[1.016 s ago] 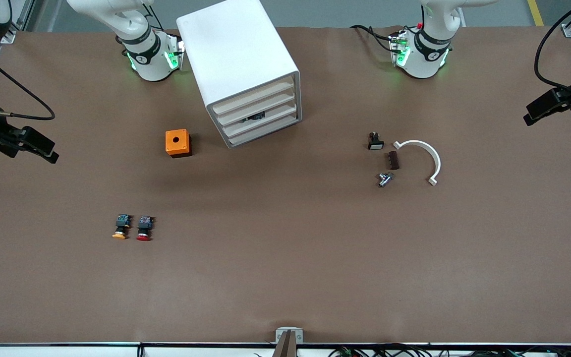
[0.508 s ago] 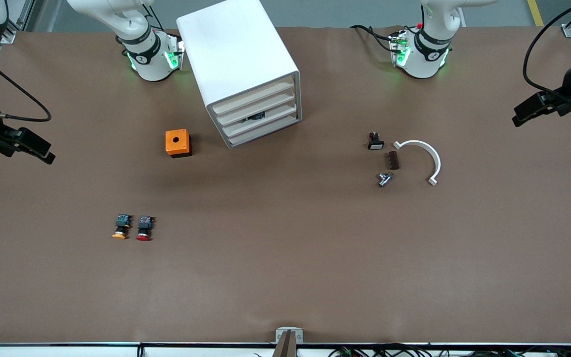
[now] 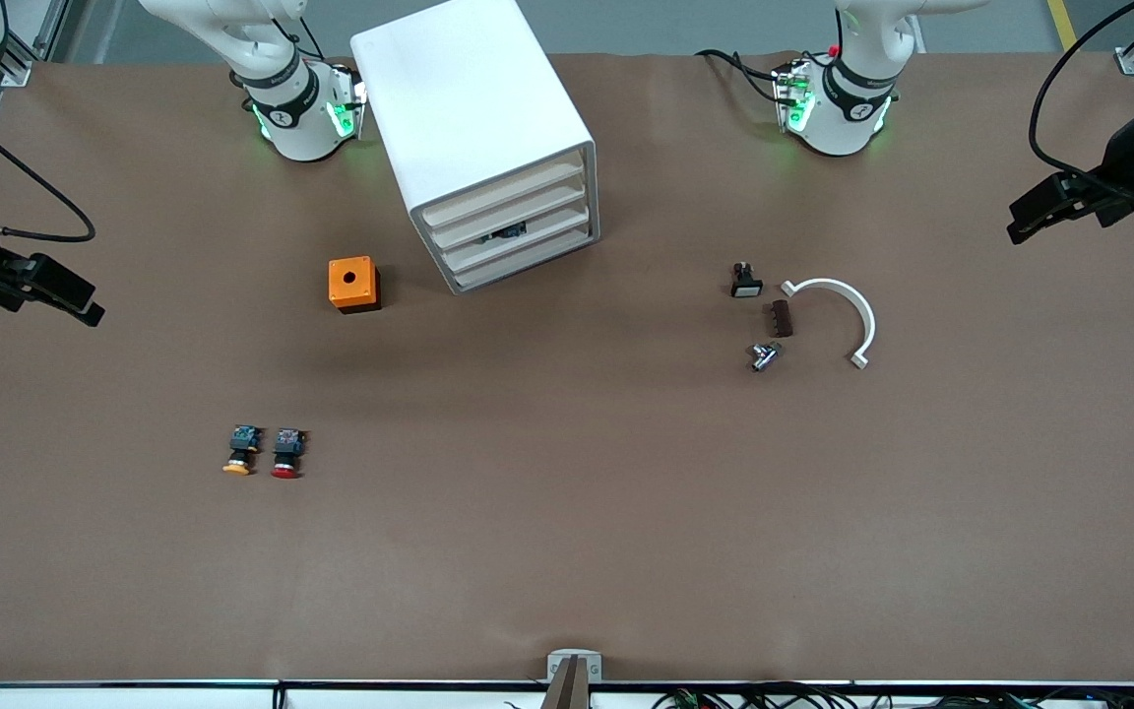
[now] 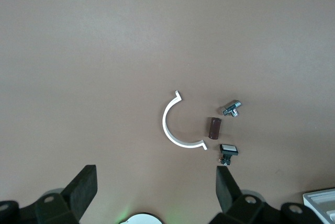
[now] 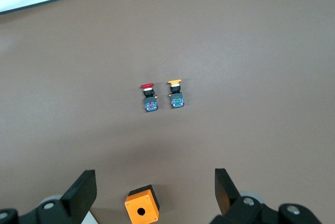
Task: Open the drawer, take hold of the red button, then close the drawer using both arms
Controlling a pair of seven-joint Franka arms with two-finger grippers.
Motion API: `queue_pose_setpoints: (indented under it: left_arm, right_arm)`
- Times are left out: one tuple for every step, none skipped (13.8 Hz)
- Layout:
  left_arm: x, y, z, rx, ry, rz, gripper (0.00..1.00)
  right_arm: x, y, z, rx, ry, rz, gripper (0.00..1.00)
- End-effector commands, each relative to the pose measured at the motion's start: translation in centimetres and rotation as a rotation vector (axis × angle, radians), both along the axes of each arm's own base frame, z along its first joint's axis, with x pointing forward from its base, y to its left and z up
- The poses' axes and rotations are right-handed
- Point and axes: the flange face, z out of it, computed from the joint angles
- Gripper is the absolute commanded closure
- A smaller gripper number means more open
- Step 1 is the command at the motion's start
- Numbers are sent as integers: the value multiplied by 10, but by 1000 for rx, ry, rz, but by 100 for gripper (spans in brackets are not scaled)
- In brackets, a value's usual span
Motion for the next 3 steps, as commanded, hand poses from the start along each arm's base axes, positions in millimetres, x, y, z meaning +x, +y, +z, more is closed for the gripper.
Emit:
queue_pose_setpoints:
  left_arm:
    - [1,-5,9,-6,-26,-25,0]
    - [1,-5,10,-7,-29,-24,0]
    - [2,-4,10,-9,-29,-19,0]
  right_arm:
    - [-5,-1,6,-16,-5,0,0]
    - [-5,-3,7,-17,-4,8,0]
    - [-5,-4,8,-21,-7,40,0]
